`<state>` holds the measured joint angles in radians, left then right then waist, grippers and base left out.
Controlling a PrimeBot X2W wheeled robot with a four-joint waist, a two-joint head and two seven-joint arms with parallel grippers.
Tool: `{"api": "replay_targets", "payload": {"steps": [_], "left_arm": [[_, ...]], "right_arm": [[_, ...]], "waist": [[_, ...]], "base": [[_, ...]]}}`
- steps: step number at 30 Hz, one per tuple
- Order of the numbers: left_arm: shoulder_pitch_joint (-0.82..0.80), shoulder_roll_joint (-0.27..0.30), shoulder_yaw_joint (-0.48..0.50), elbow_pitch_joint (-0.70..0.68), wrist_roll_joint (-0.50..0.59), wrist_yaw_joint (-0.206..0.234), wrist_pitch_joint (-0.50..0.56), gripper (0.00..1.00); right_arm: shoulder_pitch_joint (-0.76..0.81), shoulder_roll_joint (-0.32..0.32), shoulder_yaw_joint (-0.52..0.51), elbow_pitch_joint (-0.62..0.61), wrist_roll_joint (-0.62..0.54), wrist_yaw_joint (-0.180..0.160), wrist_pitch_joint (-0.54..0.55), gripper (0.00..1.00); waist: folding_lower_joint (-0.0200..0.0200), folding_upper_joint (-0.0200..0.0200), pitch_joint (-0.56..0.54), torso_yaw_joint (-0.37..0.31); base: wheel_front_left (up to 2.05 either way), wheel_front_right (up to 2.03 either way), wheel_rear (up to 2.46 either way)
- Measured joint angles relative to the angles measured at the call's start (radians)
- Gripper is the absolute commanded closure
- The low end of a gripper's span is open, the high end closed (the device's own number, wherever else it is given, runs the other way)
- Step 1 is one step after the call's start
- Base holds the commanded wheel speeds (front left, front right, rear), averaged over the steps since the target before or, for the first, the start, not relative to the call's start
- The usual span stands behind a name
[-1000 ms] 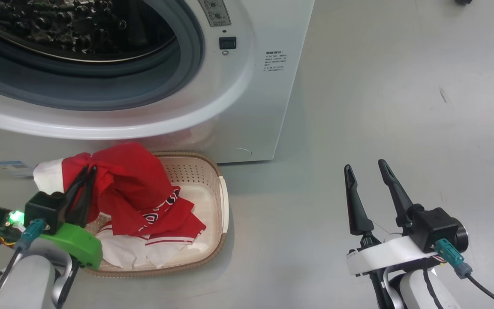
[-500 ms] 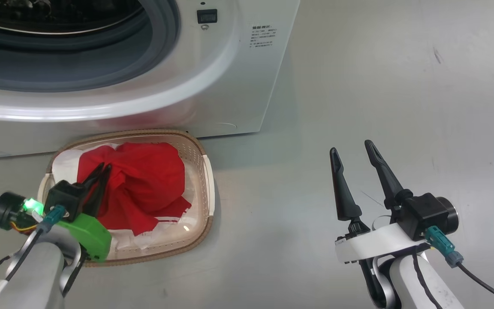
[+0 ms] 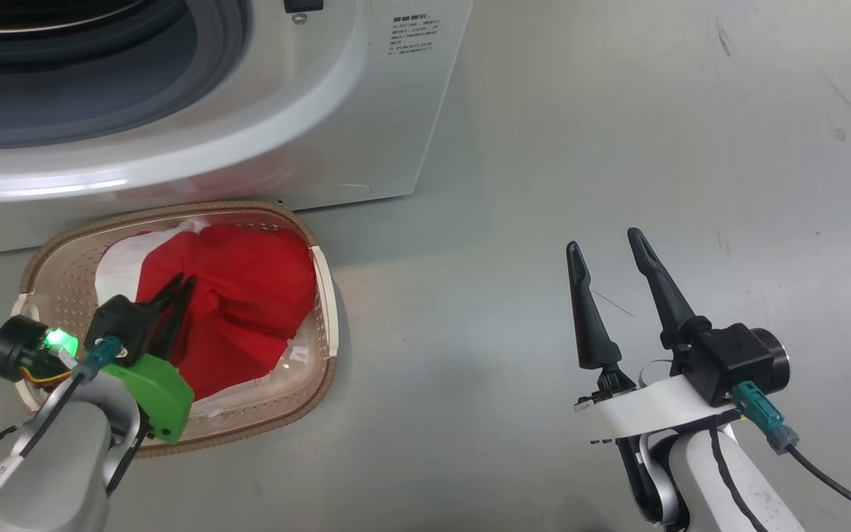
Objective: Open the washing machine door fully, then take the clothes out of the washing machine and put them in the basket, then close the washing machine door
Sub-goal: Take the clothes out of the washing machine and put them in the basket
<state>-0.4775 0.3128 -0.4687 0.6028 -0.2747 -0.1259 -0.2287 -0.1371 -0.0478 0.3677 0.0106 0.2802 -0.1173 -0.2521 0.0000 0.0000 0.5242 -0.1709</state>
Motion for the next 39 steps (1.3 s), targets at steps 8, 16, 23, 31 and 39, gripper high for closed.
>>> {"api": "replay_targets", "payload": {"steps": [8,16,23,31,39], "left_arm": [[-0.011,0.024,0.051,0.139,-0.057,0.0,0.036,1.0],[-0.079,0.036,0.069,0.245,-0.076,0.0,0.074,1.0],[-0.143,0.061,0.055,0.301,-0.047,-0.003,0.083,1.0],[-0.202,0.058,0.057,0.36,-0.046,-0.003,0.076,1.0],[-0.231,0.021,0.051,0.435,-0.041,-0.003,0.059,0.0]], "right_arm": [[-0.004,0.0,0.002,-0.004,-0.034,0.0,0.0,0.0],[-0.004,0.0,0.002,-0.011,-0.087,-0.001,0.0,0.0],[-0.004,0.0,-0.005,-0.033,-0.107,-0.002,0.0,0.0],[-0.004,0.001,-0.019,-0.058,-0.124,-0.009,0.0,0.0],[-0.012,0.001,-0.049,-0.064,-0.143,-0.009,0.0,0.0]], "waist": [[0.0,0.0,0.031,-0.005],[0.0,0.0,0.075,-0.006],[0.0,0.0,0.124,-0.009],[0.0,0.0,0.182,-0.009],[0.0001,0.0,0.212,0.008]], "base": [[0.0,0.0,0.0],[0.0,0.0,0.0],[0.0,0.0,0.0],[0.0,0.0,0.0],[0.0,0.0,0.0]]}}
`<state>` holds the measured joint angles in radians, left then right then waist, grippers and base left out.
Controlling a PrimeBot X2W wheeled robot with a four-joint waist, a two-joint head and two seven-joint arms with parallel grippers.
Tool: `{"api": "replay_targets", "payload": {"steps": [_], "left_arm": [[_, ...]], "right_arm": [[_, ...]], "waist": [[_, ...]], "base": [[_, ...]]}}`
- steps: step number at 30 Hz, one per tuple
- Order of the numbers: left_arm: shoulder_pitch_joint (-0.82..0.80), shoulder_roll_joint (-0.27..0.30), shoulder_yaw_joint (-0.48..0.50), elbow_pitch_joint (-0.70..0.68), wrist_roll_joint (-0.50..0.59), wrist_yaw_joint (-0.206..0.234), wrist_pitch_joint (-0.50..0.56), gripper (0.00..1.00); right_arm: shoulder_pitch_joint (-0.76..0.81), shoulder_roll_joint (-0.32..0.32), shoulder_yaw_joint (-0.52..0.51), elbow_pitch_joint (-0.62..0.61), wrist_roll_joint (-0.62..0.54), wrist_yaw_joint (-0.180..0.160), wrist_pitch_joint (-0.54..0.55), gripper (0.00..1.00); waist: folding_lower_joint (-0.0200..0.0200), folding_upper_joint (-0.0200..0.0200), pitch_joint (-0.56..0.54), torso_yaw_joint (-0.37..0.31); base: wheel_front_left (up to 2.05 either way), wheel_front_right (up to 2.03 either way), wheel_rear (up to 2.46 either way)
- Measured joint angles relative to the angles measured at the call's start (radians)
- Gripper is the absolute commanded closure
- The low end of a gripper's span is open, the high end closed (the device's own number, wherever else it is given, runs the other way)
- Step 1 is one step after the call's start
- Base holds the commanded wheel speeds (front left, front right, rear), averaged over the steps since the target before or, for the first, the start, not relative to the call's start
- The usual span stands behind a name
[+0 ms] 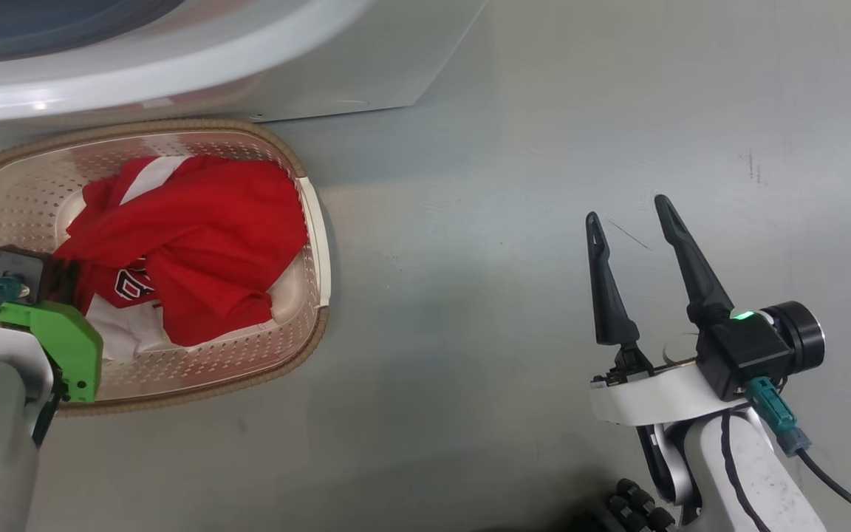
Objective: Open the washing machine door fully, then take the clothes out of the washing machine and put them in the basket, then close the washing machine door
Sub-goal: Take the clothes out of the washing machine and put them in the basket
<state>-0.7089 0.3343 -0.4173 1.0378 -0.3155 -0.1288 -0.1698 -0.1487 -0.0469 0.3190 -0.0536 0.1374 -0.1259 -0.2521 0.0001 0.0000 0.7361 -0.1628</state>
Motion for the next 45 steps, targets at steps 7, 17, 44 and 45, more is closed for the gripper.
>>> {"api": "replay_targets", "payload": {"steps": [7,17,44,45], "left_arm": [[-0.005,-0.044,-0.003,0.028,-0.01,0.0,-0.026,0.0],[-0.013,-0.072,0.001,0.041,-0.02,0.0,-0.065,0.0],[0.124,-0.137,0.127,-0.271,-0.096,0.0,-0.081,0.0],[0.14,-0.136,0.136,-0.285,-0.096,0.0,-0.081,0.0]], "right_arm": [[-0.012,0.0,-0.027,0.001,-0.002,0.0,0.0,0.0],[-0.03,0.0,-0.034,0.017,0.011,0.0,0.0,0.0],[0.01,-0.001,-0.1,0.116,0.092,0.001,0.0,0.0],[0.019,-0.001,-0.103,0.12,0.093,0.001,0.0,0.0]], "waist": [[0.0,0.0,-0.018,0.013],[0.0,0.0,-0.085,0.03],[-0.0001,0.0,-0.42,0.127],[0.0,0.0,-0.433,0.131]], "base": [[0.0,0.0,0.0],[0.0,0.0,0.0],[0.0,0.0,0.0],[0.0,0.0,0.0]]}}
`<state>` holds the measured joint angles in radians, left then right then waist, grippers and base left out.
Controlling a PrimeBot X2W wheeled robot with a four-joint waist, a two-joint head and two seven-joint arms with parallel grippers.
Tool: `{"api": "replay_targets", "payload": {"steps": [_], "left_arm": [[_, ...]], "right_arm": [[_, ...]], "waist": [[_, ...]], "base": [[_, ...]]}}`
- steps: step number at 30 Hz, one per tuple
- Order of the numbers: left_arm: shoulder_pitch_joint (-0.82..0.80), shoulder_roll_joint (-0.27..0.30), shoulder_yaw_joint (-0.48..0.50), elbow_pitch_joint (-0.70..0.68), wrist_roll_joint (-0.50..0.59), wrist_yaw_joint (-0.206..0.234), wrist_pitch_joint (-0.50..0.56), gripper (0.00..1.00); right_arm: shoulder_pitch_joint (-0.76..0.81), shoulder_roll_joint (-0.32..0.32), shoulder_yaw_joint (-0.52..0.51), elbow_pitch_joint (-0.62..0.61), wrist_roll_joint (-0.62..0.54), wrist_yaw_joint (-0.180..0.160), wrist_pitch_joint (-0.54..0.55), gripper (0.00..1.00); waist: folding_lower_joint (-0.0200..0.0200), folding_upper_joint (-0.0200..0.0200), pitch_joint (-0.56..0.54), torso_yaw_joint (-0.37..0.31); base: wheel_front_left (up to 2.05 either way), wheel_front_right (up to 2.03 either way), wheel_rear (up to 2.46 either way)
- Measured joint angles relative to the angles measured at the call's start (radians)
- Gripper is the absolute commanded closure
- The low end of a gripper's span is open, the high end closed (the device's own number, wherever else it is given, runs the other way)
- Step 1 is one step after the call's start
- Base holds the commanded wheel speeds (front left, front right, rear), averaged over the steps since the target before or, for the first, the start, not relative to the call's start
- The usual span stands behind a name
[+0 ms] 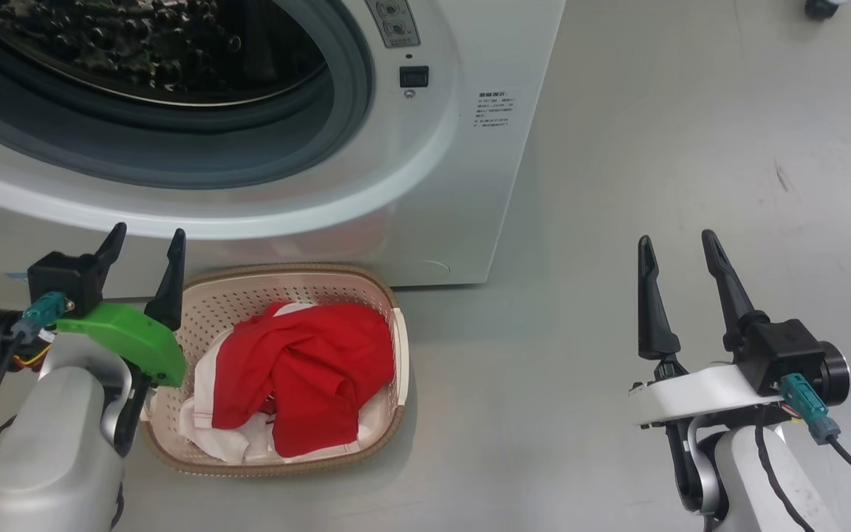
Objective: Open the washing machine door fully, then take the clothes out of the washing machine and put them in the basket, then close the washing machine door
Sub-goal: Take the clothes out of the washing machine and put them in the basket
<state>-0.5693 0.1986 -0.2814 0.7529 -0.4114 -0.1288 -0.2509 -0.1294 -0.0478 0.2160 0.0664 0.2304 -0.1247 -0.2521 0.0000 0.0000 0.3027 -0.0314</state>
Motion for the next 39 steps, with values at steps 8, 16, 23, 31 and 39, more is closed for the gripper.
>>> {"api": "replay_targets", "payload": {"steps": [8,16,23,31,39], "left_arm": [[0.137,-0.003,0.042,-0.11,0.011,0.0,0.0,0.0],[0.258,-0.027,0.087,-0.202,0.017,0.029,0.0,0.0],[0.373,-0.035,0.124,-0.28,0.032,0.055,0.0,0.0],[0.47,-0.059,0.153,-0.359,0.054,0.074,0.0,0.0],[0.517,-0.065,0.17,-0.417,0.08,0.074,0.0,0.0]], "right_arm": [[0.084,0.001,-0.012,0.036,0.024,0.021,0.0,0.0],[0.147,0.002,-0.048,0.042,0.043,0.039,0.0,0.0],[0.211,0.0,-0.074,0.036,0.053,0.053,0.0,0.0],[0.241,0.003,-0.08,0.023,0.058,0.067,0.0,0.0],[0.241,0.003,-0.084,0.004,0.06,0.081,0.0,0.0]], "waist": [[0.0,0.0,-0.112,0.032],[0.0,0.0,-0.204,0.06],[-0.0001,0.0,-0.28,0.08],[-0.0001,0.0,-0.317,0.096],[-0.0001,0.0,-0.317,0.098]], "base": [[0.0,0.0,0.0],[0.0,0.0,0.0],[0.0,0.0,0.0],[0.0,0.0,0.0],[0.0,0.0,0.0]]}}
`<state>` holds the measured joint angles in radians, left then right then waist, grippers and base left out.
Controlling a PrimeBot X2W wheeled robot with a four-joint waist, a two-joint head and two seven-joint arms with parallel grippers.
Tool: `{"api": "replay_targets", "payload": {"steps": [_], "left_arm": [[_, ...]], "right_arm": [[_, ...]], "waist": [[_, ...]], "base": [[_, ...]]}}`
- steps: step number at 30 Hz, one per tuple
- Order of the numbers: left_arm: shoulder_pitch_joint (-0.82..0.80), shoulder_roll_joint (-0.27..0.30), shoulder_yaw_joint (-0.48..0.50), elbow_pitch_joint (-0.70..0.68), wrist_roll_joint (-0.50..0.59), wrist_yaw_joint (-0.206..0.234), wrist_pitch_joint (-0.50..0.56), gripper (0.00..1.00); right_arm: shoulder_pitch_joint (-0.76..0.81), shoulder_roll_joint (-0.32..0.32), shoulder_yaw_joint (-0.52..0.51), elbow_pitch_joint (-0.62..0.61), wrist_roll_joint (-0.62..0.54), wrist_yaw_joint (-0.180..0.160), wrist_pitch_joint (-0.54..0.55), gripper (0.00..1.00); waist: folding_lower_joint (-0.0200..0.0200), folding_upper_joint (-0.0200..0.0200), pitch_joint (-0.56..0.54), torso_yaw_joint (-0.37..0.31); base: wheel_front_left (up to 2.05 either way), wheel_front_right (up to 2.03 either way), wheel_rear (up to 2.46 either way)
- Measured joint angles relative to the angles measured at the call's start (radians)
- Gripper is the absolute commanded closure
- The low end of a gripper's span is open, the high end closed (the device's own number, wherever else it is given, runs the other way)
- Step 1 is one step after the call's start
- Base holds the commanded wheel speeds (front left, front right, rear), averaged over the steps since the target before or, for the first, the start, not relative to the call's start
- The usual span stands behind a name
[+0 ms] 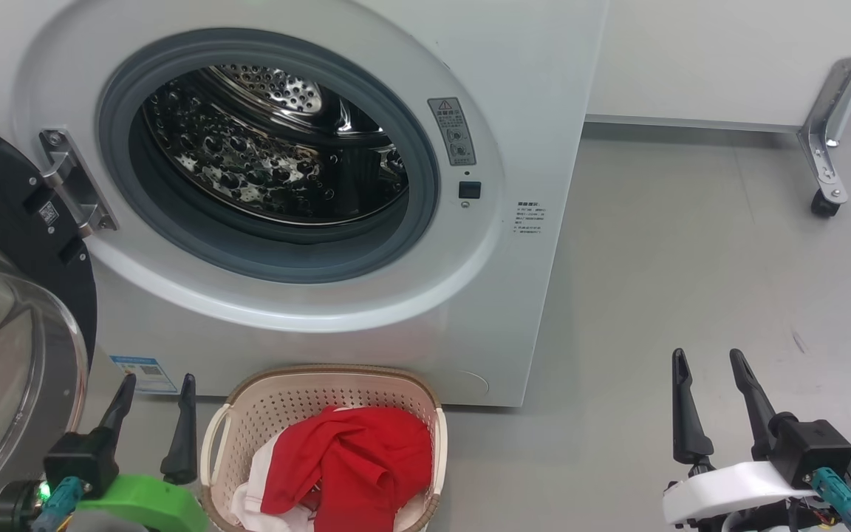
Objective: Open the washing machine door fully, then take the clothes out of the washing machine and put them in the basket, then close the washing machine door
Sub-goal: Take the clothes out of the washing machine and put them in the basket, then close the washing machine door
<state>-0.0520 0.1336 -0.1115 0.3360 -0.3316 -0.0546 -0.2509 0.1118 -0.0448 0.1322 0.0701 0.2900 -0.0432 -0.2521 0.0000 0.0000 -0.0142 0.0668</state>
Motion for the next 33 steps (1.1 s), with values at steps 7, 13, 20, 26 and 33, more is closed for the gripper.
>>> {"api": "replay_targets", "payload": {"steps": [7,13,20,26,33], "left_arm": [[0.028,-0.013,0.018,-0.043,0.012,0.0,0.0,0.0],[0.044,-0.019,0.026,-0.062,0.017,-0.001,0.0,0.0],[0.058,-0.024,0.033,-0.075,0.028,-0.004,0.0,0.0],[0.062,-0.028,0.036,-0.083,0.044,-0.005,0.0,0.0],[0.068,-0.035,0.037,-0.088,0.052,-0.014,0.0,0.0]], "right_arm": [[0.001,0.0,-0.006,-0.002,0.0,0.002,0.0,0.0],[0.002,0.001,-0.007,-0.007,0.0,0.011,0.0,0.0],[0.005,0.002,-0.017,-0.01,0.0,0.012,0.0,0.0],[0.01,0.002,-0.019,-0.01,0.0,0.016,0.0,0.0],[0.011,0.003,-0.021,-0.01,-0.001,0.016,0.0,0.0]], "waist": [[0.0,0.0,0.002,0.003],[0.0,0.0,0.003,0.001],[0.0,0.0,0.007,-0.002],[0.0,0.0,0.01,-0.002],[0.0,0.0,0.01,-0.002]], "base": [[0.0,0.0,0.0],[0.0,0.0,0.0],[0.0,0.0,0.0],[0.0,0.0,0.0],[0.0,0.0,0.0]]}}
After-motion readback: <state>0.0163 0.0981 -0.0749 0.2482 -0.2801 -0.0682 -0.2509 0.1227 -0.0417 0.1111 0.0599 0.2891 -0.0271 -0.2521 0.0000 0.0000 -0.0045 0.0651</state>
